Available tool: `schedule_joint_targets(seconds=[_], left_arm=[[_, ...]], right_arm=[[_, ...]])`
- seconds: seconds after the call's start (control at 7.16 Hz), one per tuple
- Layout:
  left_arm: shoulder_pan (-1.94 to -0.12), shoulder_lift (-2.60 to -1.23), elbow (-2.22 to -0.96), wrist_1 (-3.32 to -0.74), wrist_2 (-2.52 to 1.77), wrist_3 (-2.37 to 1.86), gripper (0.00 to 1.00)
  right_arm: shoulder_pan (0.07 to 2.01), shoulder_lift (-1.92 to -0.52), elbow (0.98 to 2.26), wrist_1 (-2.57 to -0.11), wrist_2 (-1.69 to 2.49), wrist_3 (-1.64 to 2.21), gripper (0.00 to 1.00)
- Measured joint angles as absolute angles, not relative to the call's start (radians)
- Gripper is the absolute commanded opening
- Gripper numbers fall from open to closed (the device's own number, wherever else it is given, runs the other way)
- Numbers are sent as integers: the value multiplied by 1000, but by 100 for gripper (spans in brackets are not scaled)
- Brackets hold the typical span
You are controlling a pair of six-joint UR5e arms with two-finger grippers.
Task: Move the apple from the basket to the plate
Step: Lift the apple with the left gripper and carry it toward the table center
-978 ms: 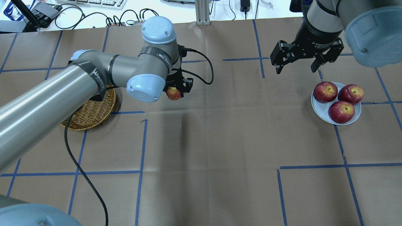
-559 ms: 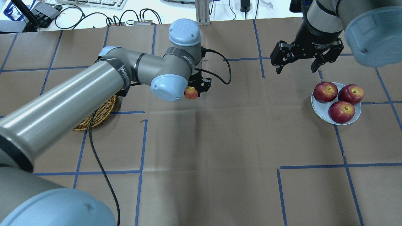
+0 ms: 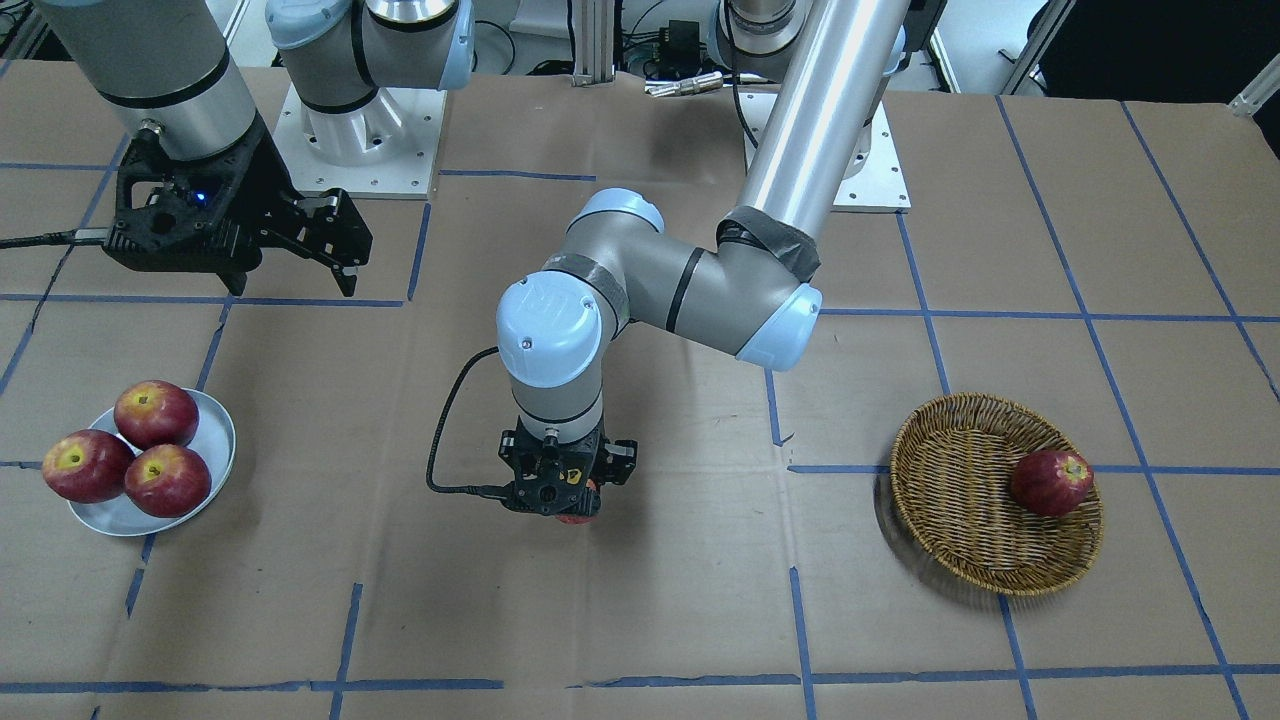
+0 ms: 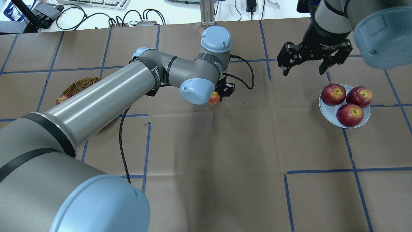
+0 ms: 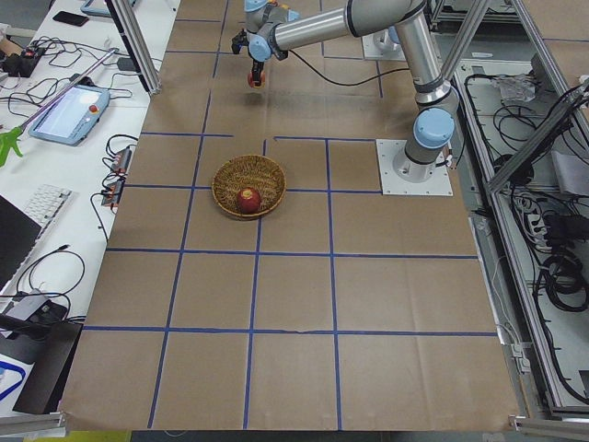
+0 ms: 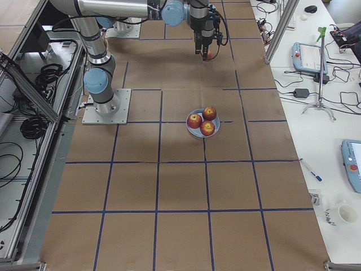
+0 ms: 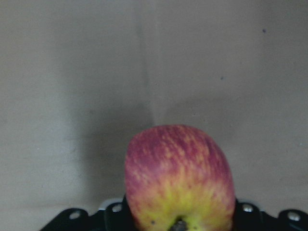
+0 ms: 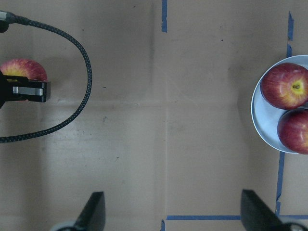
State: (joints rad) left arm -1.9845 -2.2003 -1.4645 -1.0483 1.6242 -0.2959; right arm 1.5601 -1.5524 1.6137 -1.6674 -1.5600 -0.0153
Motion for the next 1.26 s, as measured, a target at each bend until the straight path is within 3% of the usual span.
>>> schedule_joint_targets(seconds=[0.42,0.84,1.26], left_arm=[[-1985,-2198,-1501,-1048,1624,-295,55],[-1985,-2201,-1505,-1048,1627,-295,93],[-1980,-2196,-1496,-1049,1626,-293,98]], right_arm=[[1560,-1552,1614,-1667,-1560,-15,100],[1560,-1552,1614,-1667,-1560,-15,100],[1560,-1552,1614,-1669,-1559,-15,100]])
